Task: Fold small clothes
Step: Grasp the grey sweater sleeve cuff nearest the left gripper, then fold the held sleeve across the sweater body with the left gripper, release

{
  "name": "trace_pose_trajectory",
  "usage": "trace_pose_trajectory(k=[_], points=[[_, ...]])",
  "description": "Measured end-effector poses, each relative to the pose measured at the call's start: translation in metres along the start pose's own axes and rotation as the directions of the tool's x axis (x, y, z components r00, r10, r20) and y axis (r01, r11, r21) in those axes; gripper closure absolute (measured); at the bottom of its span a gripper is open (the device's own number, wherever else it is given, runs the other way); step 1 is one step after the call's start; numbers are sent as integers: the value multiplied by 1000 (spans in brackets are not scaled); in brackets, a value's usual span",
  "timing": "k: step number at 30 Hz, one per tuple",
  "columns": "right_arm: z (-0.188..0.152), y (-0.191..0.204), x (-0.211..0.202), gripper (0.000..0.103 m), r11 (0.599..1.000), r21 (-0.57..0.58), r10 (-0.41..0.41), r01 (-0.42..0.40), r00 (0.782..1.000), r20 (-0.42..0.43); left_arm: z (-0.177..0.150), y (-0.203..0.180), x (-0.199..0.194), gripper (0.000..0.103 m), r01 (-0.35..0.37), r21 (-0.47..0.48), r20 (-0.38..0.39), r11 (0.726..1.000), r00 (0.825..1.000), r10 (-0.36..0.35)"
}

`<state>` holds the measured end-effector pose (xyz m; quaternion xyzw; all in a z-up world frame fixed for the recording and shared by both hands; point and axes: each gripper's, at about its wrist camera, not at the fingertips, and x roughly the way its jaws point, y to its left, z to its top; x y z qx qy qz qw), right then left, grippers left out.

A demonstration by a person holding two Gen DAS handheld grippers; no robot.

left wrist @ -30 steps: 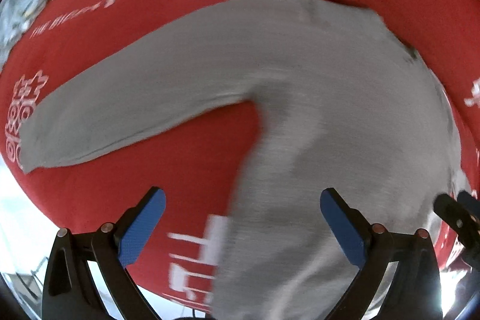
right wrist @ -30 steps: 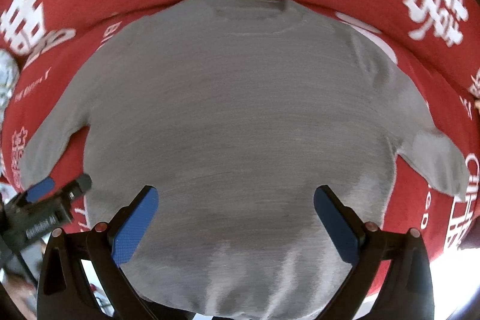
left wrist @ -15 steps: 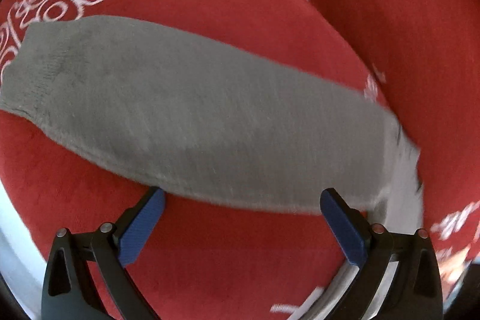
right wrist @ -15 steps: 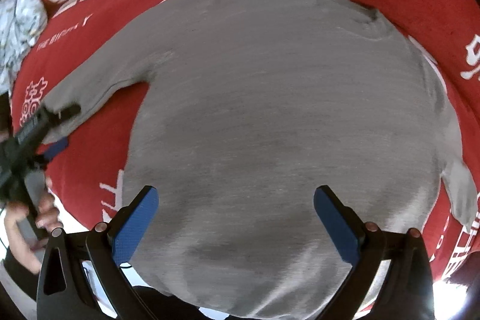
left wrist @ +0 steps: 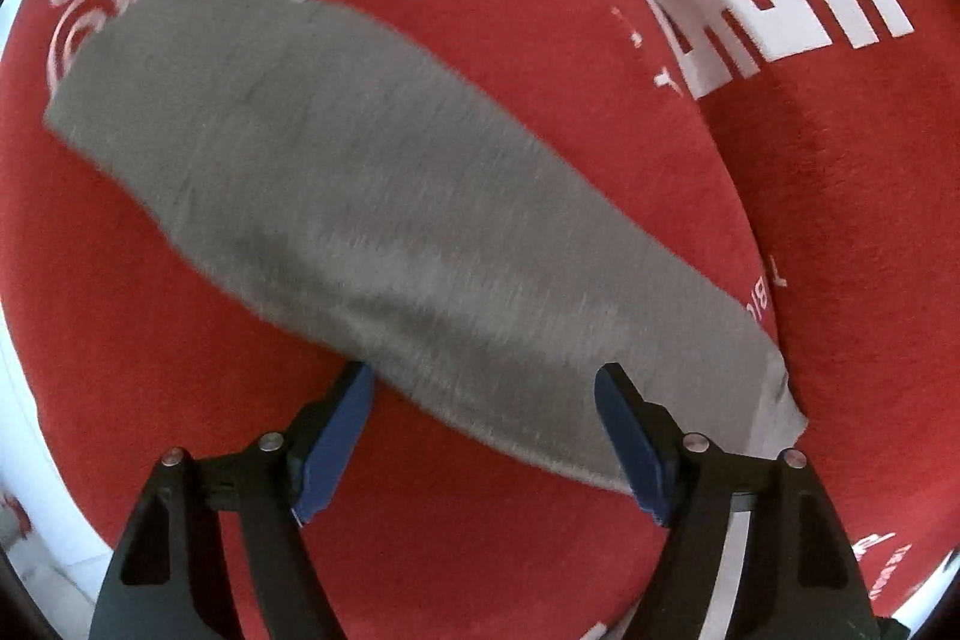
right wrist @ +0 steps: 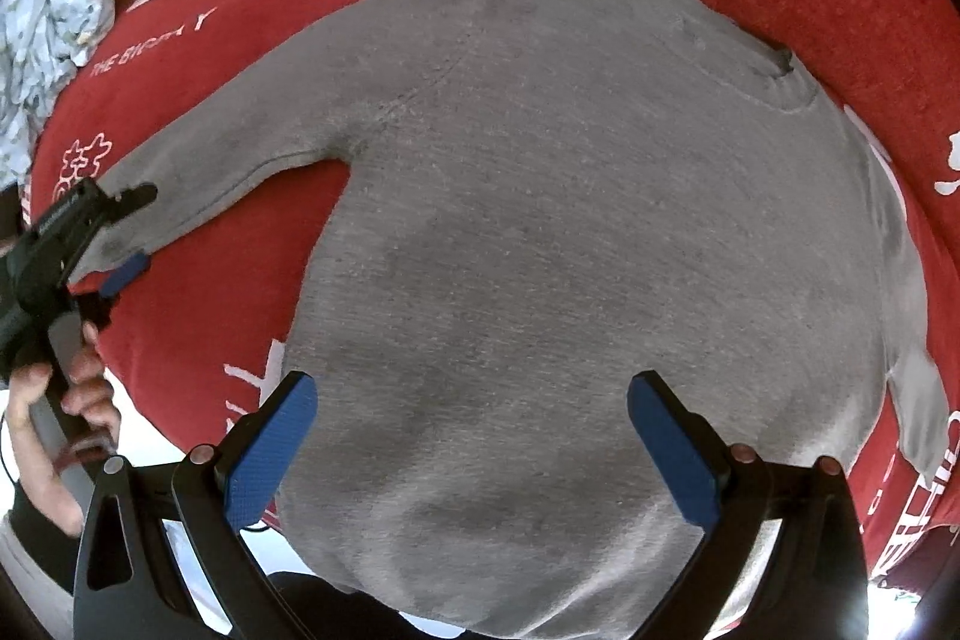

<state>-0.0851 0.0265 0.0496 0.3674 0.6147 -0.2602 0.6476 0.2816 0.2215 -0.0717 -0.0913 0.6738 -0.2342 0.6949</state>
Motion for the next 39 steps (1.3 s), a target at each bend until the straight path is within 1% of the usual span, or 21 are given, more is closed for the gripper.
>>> trace_pose_trajectory(k=[2, 7, 8, 9, 10, 11, 13, 14, 18, 19, 21, 22, 23, 24, 25, 26, 28, 32, 35, 38, 39], points=[[-1, -2, -2, 0, 1000, 6, 2, -2, 1000, -5, 1, 1, 1, 23, 10, 5, 18, 1000, 1000, -10], [-3, -4, 0, 0, 1000, 8, 0, 1, 1000, -10, 15, -4, 7, 23, 41, -33, 32, 999, 999, -40], [-4, -4, 1, 0, 1000, 9, 0, 0, 1000, -11, 16, -3, 5, 29, 43, -42, 44, 998, 998, -42], [-5, -5, 2, 0, 1000, 11, 1, -1, 1000, -14, 17, -4, 6, 37, 39, -42, 54, 998, 998, -37], [-5, -5, 3, 0, 1000, 13, 2, -2, 1000, -17, 16, -3, 4, 61, 34, -38, 66, 999, 997, -31], [-7, -5, 3, 0, 1000, 14, 4, -3, 1000, -20, 16, -1, 3, 80, 39, -25, 63, 999, 997, -38], [-9, -5, 3, 0, 1000, 15, 8, -7, 1000, -22, 17, 4, 5, 87, 53, -27, 50, 998, 997, -51], [-10, -5, 4, 0, 1000, 14, 5, -5, 1000, -23, 17, 8, 4, 88, 79, -24, 47, 997, 996, -78], [-11, -9, 3, 0, 1000, 25, 9, -9, 1000, -26, 20, 4, -4, 88, 98, 27, 45, 995, 994, -99], [-11, -9, 3, 0, 1000, 25, 8, -8, 1000, -25, 20, 2, -6, 88, 91, 43, 43, 995, 995, -93], [-10, -8, 4, 0, 1000, 23, 6, -6, 1000, -23, 18, 2, -7, 87, 52, 48, 14, 997, 998, -53], [-9, -8, 3, 0, 1000, 22, 6, -5, 1000, -22, 17, 5, -6, 81, 47, 42, -8, 998, 999, -47], [-9, -8, 3, 0, 1000, 21, 6, -6, 1000, -21, 15, 9, -5, 52, 42, 34, -30, 999, 999, -41], [-9, -7, 3, 0, 1000, 20, 6, -6, 1000, -20, 12, 13, -6, 34, 20, 25, -33, 999, 999, -19], [-8, -7, 3, 0, 1000, 19, 7, -6, 1000, -21, 8, 17, -11, 20, -6, 29, 7, 1000, 1000, 6], [-8, -6, 4, 0, 1000, 17, 8, -7, 1000, -22, 6, 17, -13, 20, -16, 36, 30, 999, 999, 15], [-7, -4, 5, 0, 1000, 11, 8, -8, 1000, -23, 6, 18, -10, 20, -3, 48, 18, 999, 1000, 2], [-5, -1, 9, 0, 1000, 2, 6, -6, 999, -33, 14, 16, 0, 20, 83, 0, 15, 997, 996, -83], [-3, 2, 13, 0, 1000, -2, 5, -5, 999, -39, 22, 10, 7, 20, 170, -38, 24, 985, 985, -169], [-1, 7, 16, 0, 1000, -18, 3, -3, 999, -47, 29, 4, 13, 20, 190, -74, 49, 979, 981, -187], [0, 8, 17, 0, 1000, -22, 3, -4, 999, -49, 30, 4, 11, 23, 196, -84, 66, 977, 979, -191]])
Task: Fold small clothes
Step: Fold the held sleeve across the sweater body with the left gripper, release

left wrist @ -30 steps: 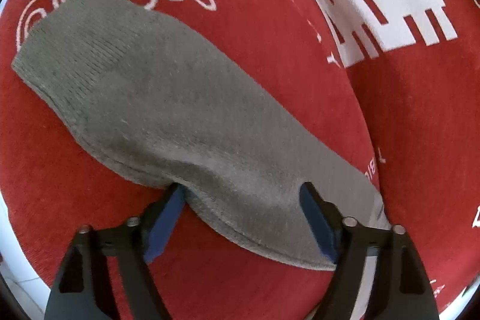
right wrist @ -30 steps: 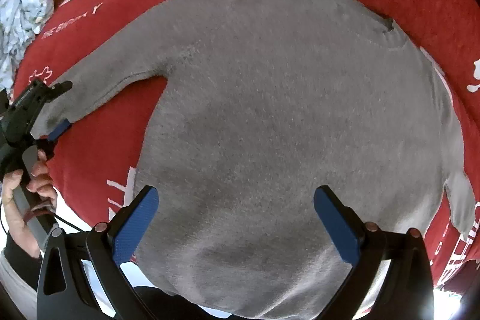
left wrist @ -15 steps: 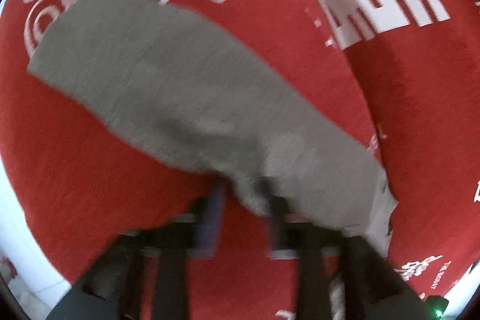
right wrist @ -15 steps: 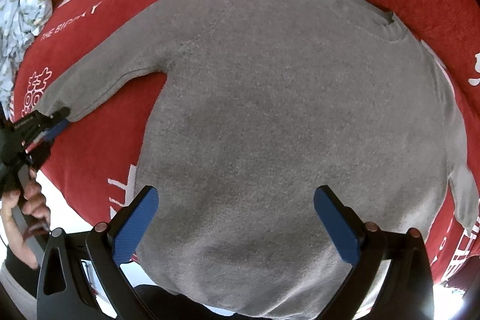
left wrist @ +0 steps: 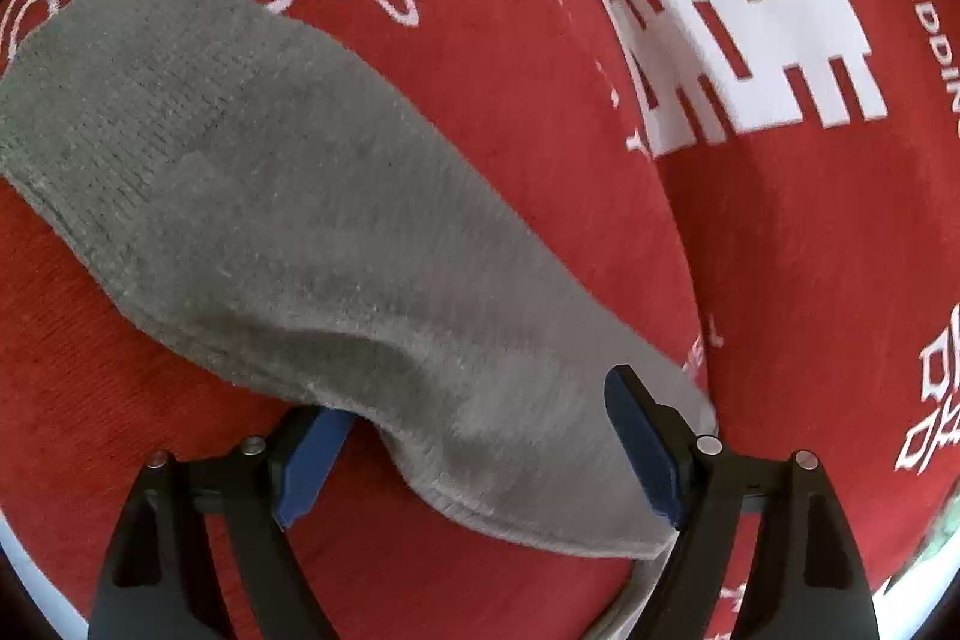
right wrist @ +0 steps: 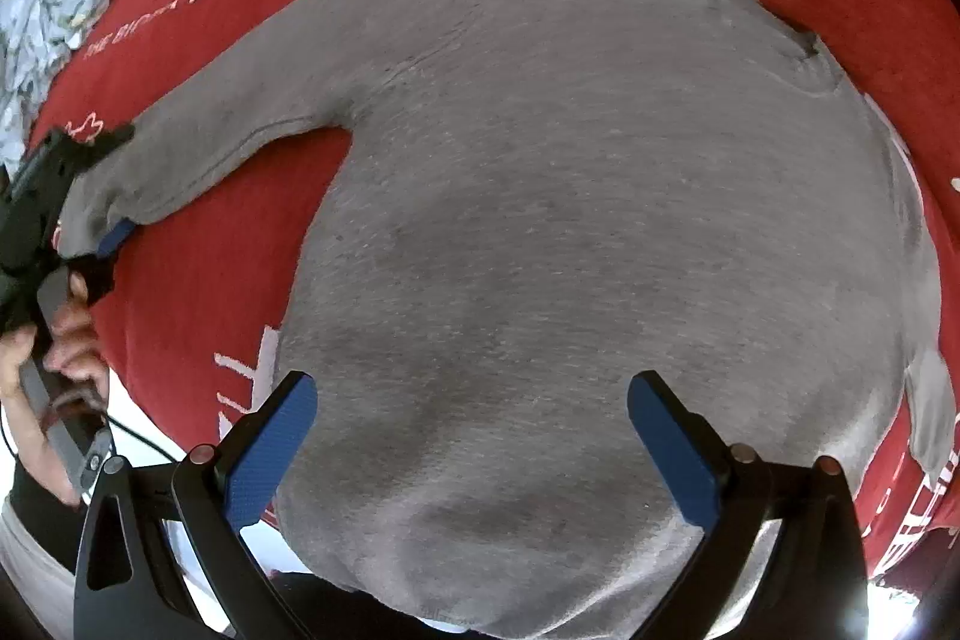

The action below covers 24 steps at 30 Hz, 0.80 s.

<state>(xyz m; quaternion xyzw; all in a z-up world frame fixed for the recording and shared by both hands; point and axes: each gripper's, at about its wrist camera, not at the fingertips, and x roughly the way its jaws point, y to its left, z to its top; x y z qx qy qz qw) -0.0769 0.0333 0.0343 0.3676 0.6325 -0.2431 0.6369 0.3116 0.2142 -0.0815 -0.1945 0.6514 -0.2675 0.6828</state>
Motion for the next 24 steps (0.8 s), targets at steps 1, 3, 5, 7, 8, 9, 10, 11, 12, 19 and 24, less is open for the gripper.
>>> trace_pose_trajectory(k=[1, 3, 5, 7, 8, 9, 10, 11, 12, 19, 24], points=[[0, 2, 0, 0, 1000, -4, 3, -3, 1000, -1, 0, -1, -2, 48, 3, 1, 20, 1000, 1000, -3], [1, 4, -1, 0, 1000, -11, 7, -7, 1000, 2, 2, -2, -2, 90, 19, 29, 9, 999, 1000, -19], [1, 5, -3, 0, 1000, -16, 15, -15, 1000, 10, 2, -10, -6, 93, 23, 88, 10, 996, 1000, -24], [-1, 4, -6, 0, 1000, -12, 23, -23, 999, 22, 0, -25, -15, 93, 1, 180, 30, 984, 1000, -6], [-2, 2, -8, 0, 1000, -6, 27, -26, 999, 27, -3, -39, -21, 93, -11, 246, 43, 969, 999, 0], [-5, -1, -8, 0, 1000, 1, 29, -29, 999, 34, -6, -55, -26, 93, -13, 318, 50, 948, 999, -3], [-8, -6, -11, 0, 999, 13, 32, -32, 999, 42, -11, -71, -29, 93, -9, 374, 47, 927, 999, -9], [-12, -11, -12, 0, 999, 23, 32, -33, 998, 51, -18, -93, -34, 93, 4, 447, 38, 894, 999, -24], [-13, -16, -16, 0, 999, 37, 33, -35, 998, 59, -23, -107, -36, 93, 13, 490, 32, 872, 999, -33], [-37, -84, -41, 0, 977, 208, 15, -40, 993, 120, -111, -228, -26, 93, 151, 769, -118, 621, 988, -95], [-63, -150, -54, 0, 928, 369, -12, -44, 989, 148, -201, -286, 25, 93, 248, 843, -263, 478, 964, -37]])
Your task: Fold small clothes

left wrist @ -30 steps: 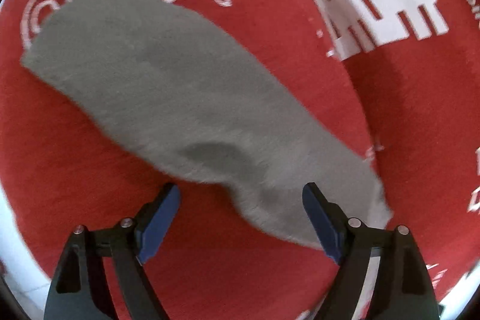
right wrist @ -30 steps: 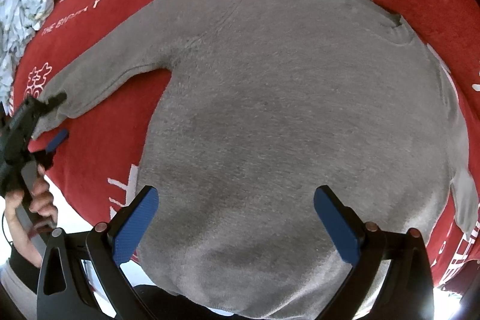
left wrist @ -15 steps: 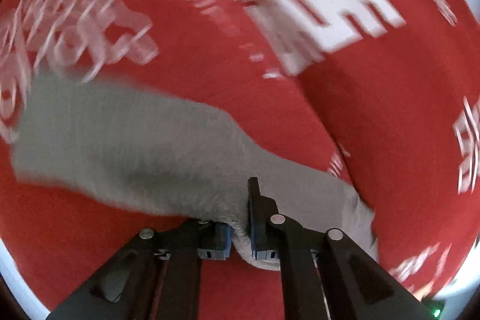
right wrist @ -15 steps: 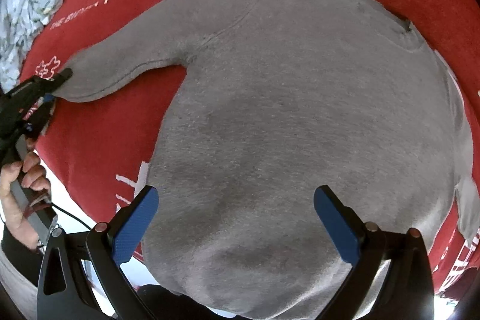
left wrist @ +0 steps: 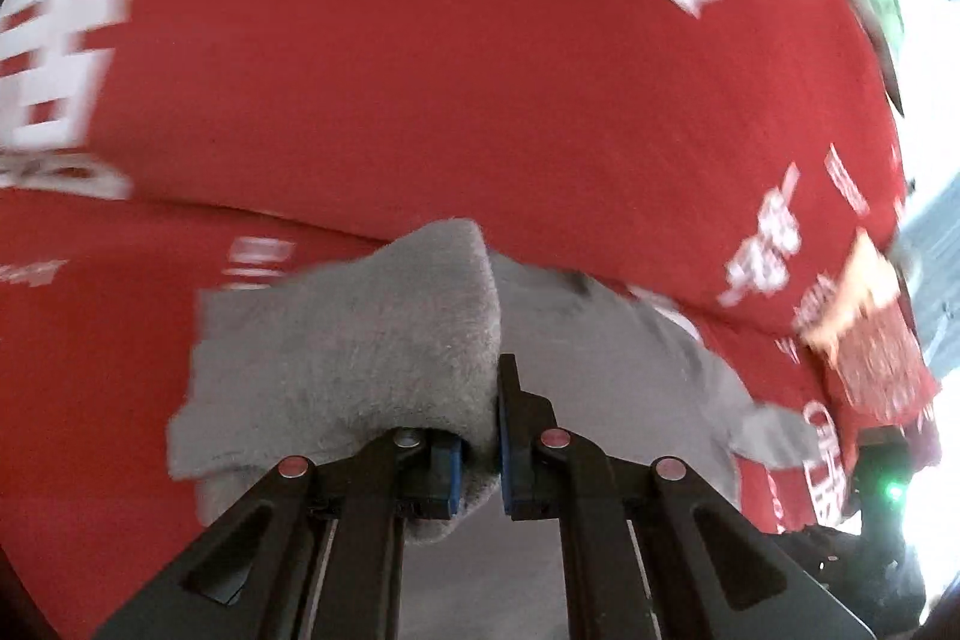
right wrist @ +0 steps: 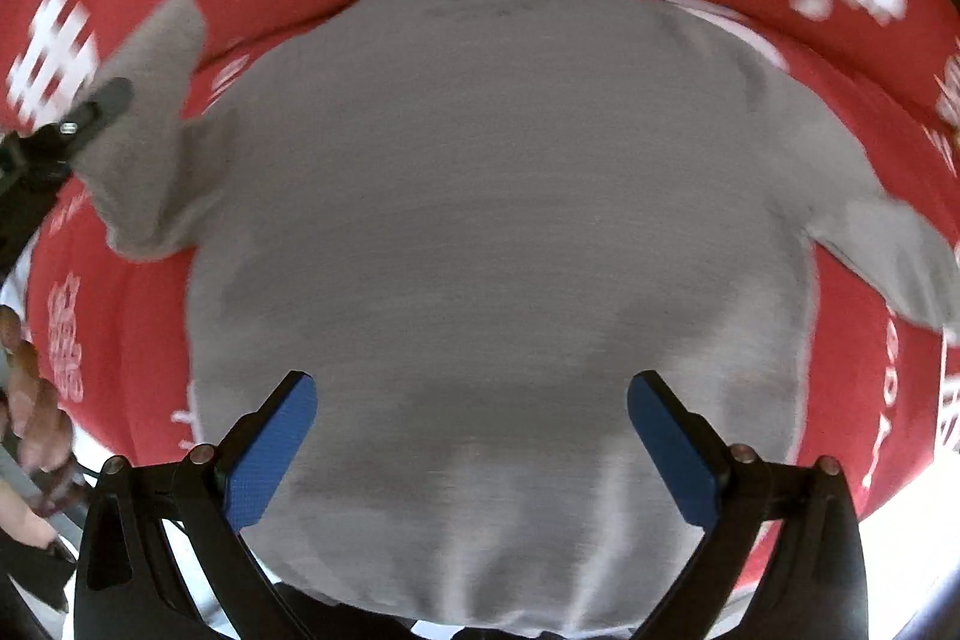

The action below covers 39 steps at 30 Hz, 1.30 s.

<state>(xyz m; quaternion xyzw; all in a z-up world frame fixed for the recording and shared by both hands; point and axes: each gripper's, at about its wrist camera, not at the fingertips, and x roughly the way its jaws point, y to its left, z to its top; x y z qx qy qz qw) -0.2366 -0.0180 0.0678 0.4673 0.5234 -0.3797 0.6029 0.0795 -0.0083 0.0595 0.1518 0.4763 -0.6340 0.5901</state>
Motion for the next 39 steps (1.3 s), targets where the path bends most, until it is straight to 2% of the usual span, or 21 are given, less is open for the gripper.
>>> trace_pose_trajectory(k=[2, 4, 7, 8, 9, 11, 13, 16, 18, 22, 24, 26, 30, 31, 32, 33, 34, 35, 37, 38, 39], points=[[-3, -30, -1, 0, 998, 64, -10, 10, 1000, 2, 2, -34, 40, 93, 2, 55, -62, 998, 998, 2], [-7, -60, 2, 0, 992, 124, -15, 16, 1000, -10, 1, -55, 72, 93, -39, 121, -117, 992, 992, 54], [-16, -93, 9, 0, 984, 176, -28, 33, 999, -30, -11, -81, 121, 93, -103, 219, -241, 970, 958, 157], [-17, -97, 11, 0, 982, 186, -31, 37, 999, -36, -17, -87, 133, 83, -131, 249, -265, 960, 944, 198], [-20, -105, 14, 0, 979, 197, -32, 40, 999, -44, -22, -86, 134, 74, -138, 259, -271, 956, 940, 209], [-28, -115, 18, 0, 975, 220, -29, 41, 998, -58, -31, -88, 129, 28, -139, 277, -260, 951, 942, 213], [-26, -124, 18, 0, 970, 241, -13, 27, 998, -63, -32, -95, 112, 15, -167, 313, -208, 935, 948, 239], [-12, -123, 11, 0, 977, 212, -11, 19, 999, -38, -27, -94, 80, 15, -185, 333, -181, 925, 950, 255], [-1, -110, 2, 0, 989, 148, -11, 9, 1000, 10, -21, -74, 54, 15, -223, 307, -163, 925, 945, 282], [27, -44, -15, 0, 991, -135, 3, 17, 989, 150, -12, -17, 18, 15, -341, 208, -161, 917, 913, 376], [41, -6, -11, 1, 959, -277, -8, 60, 983, 185, -15, 14, 12, 15, -409, 176, -190, 895, 878, 439], [44, 33, -2, 2, 897, -420, -42, 138, 972, 229, -20, 38, 12, 15, -456, 152, -217, 877, 850, 480], [42, 91, 37, 15, 714, -615, -150, 334, 932, 331, -33, 59, 25, 15, -494, 150, -266, 856, 814, 516], [41, 101, 51, 25, 651, -647, -189, 397, 910, 369, -35, 62, 30, 15, -498, 146, -279, 855, 809, 518], [42, 103, 54, 35, 631, -655, -204, 417, 903, 379, -37, 65, 33, 15, -501, 131, -289, 855, 806, 516], [46, 103, 59, 68, 623, -655, -220, 427, 900, 377, -37, 68, 33, 15, -499, 105, -288, 860, 813, 506], [54, 96, 58, 90, 664, -629, -219, 405, 909, 355, -38, 69, 34, 15, -497, 85, -285, 863, 818, 499], [63, 87, 52, 90, 729, -582, -194, 360, 924, 328, -37, 71, 33, 15, -498, 72, -287, 864, 819, 496], [82, 43, 29, 90, 917, -363, -69, 167, 961, 268, -38, 72, 32, 14, -492, 68, -289, 868, 823, 490], [91, 39, 34, 90, 952, -291, -22, 97, 968, 251, -38, 70, 37, 11, -487, 72, -290, 870, 825, 486], [94, 12, 29, 90, 987, -163, 51, -12, 971, 235, -37, 68, 41, 6, -483, 82, -292, 872, 825, 485]])
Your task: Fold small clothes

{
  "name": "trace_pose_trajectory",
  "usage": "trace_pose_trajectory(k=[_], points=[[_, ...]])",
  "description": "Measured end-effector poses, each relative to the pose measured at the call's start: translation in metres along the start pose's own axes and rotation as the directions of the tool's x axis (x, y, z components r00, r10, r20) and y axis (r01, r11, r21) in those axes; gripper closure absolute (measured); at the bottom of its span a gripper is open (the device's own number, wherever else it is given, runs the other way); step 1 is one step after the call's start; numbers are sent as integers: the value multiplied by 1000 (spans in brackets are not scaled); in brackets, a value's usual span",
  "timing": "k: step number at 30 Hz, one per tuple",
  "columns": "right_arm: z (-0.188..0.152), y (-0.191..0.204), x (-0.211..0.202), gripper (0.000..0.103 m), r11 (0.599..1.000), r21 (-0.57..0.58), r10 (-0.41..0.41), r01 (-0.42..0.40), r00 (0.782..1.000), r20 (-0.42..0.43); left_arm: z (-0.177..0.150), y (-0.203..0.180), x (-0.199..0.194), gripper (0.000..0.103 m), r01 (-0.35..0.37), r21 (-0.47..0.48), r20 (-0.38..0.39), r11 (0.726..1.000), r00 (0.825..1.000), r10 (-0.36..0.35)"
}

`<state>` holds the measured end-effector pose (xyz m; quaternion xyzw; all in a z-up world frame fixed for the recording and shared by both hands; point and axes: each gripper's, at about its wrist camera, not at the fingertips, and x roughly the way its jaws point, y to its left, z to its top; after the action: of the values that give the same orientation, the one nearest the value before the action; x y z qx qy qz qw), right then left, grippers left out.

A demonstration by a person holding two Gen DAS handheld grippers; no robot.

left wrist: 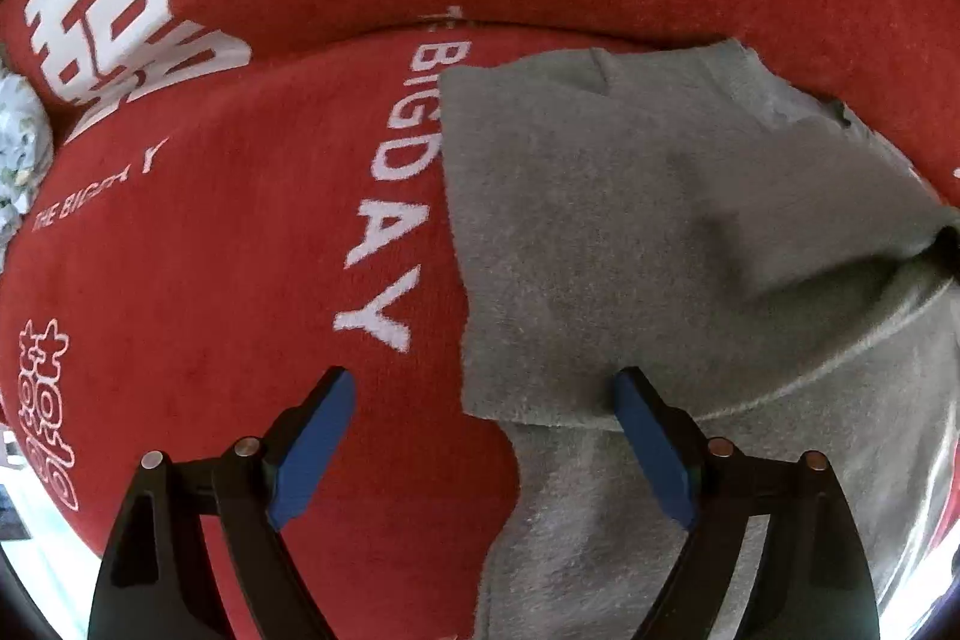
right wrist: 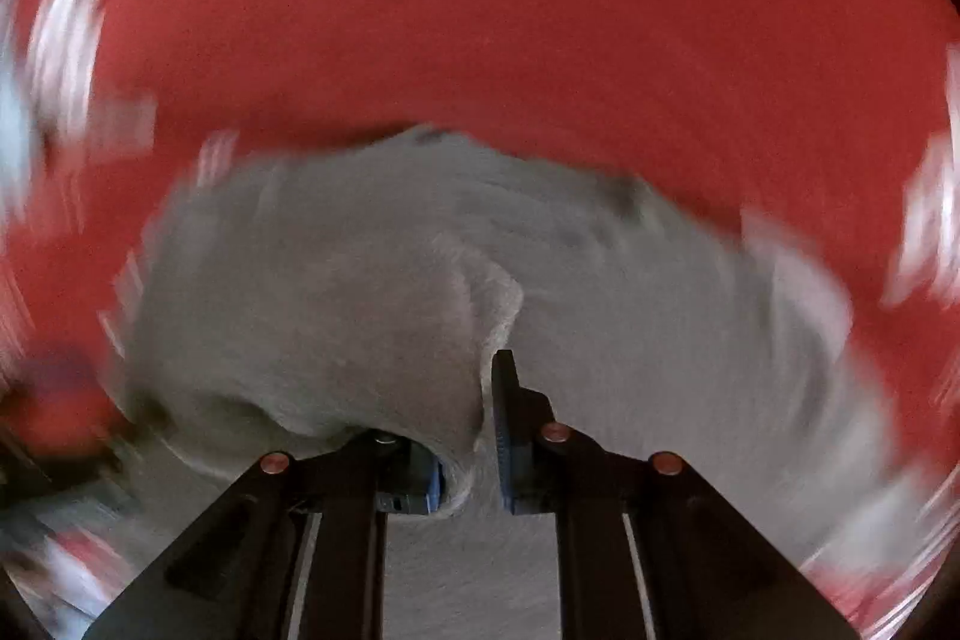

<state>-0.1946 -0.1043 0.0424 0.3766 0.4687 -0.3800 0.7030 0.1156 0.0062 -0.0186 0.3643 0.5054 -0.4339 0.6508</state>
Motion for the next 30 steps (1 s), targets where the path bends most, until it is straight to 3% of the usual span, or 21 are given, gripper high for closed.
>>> trace_pose_trajectory(k=[2, 3, 5, 6, 8, 10, 13, 16, 18, 20, 24, 27, 30], points=[[-14, -48, -5, 89, 962, 263, 77, -74, 997, 2, 3, -6, 3, 0, -21, 26, -2, 999, 1000, 21], [-25, -71, -6, 85, 920, 379, 107, -101, 994, 7, 3, -8, 4, 0, -22, 41, -5, 999, 1000, 22], [-51, -110, -2, 80, 800, 571, 205, -182, 978, 24, 2, -12, 7, 0, -22, 60, -16, 998, 1000, 23], [-65, -126, 2, 70, 729, 651, 249, -209, 968, 32, 1, -12, 8, 0, -27, 65, -21, 998, 999, 28], [-84, -146, 3, 69, 615, 737, 316, -280, 944, 95, 0, -12, 8, 0, -36, 69, -31, 997, 999, 38], [-95, -156, -5, 57, 558, 775, 324, -296, 938, 126, 2, -9, -2, 0, -31, 66, -20, 997, 999, 32], [-99, -161, -16, 42, 544, 787, 306, -292, 942, 138, 12, -1, -22, 0, -13, 50, 26, 999, 1000, 12], [-102, -167, -23, 41, 522, 802, 323, -291, 937, 130, 28, 11, -30, 0, -5, 19, 36, 1000, 999, 4], [-108, -165, -23, 41, 498, 810, 359, -311, 924, 134, 38, 20, -31, 0, 3, -26, 20, 1000, 1000, -3], [-106, -154, -23, 41, 504, 800, 401, -326, 909, 118, 48, 27, -31, 0, 14, -66, 15, 998, 1000, -13], [-104, -107, -21, 41, 513, 762, 522, -396, 848, 89, 72, 39, -16, 0, 90, -123, 1, 988, 996, -91], [-104, -57, -8, 41, 502, 737, 606, -453, 792, 74, 90, 35, 5, 0, 115, -98, -24, 988, 993, -118], [-104, -7, 13, 41, 478, 736, 651, -479, 756, 69, 106, 26, 23, 1, 146, -39, -54, 989, 988, -148]])
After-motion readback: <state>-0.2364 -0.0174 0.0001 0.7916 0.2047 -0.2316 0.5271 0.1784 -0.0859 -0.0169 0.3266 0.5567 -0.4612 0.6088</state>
